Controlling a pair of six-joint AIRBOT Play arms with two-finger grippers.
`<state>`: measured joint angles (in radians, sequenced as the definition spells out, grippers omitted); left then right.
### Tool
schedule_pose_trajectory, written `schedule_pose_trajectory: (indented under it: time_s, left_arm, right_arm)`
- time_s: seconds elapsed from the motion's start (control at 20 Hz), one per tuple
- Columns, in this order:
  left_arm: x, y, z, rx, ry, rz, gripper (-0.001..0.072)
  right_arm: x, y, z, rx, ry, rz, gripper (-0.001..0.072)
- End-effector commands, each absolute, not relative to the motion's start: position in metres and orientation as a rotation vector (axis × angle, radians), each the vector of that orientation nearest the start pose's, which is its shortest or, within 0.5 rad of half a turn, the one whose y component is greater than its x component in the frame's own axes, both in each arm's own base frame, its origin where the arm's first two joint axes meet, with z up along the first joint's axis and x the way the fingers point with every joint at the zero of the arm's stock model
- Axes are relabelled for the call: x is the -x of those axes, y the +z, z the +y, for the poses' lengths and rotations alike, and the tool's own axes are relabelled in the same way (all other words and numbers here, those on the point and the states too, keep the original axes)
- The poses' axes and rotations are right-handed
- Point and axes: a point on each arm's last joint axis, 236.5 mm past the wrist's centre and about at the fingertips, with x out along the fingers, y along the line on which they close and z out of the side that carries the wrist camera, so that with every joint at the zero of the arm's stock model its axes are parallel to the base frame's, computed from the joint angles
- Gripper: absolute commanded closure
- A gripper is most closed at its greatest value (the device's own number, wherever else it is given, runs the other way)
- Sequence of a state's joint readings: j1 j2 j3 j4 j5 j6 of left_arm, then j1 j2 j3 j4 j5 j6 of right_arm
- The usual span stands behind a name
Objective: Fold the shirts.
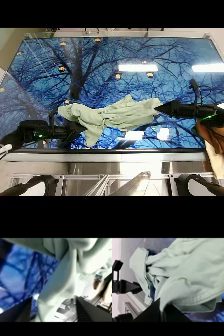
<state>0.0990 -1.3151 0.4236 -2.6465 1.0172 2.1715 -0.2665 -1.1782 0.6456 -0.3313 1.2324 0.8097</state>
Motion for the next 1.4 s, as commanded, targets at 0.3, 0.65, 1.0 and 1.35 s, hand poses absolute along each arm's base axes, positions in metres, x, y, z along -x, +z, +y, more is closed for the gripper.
schedule_pose_trajectory:
  time_s: [0.3,0.65,1.0,1.35]
  left_arm:
    - [-0.238,-0.102,-0.230,0.700,-0.798,1.640,0.0688]
    - [-0.247,0.131,-0.201,0.648,-1.169,1.156,0.0687]
    - [-0.214,0.407,-0.142,0.120,-0.841,0.265,0.0685]
    - [-0.248,0.464,-0.099,0.081,-0.684,0.178,0.0685]
  right_arm:
    - [-0.322,0.024,0.133,-0.840,0.732,1.021,0.0691]
    - [-0.320,0.228,0.113,-1.011,1.108,0.395,0.0692]
    - [-0.190,0.472,0.086,-0.654,1.235,-0.518,0.0691]
    - [-0.278,0.460,0.061,-0.420,0.652,-0.346,0.0691]
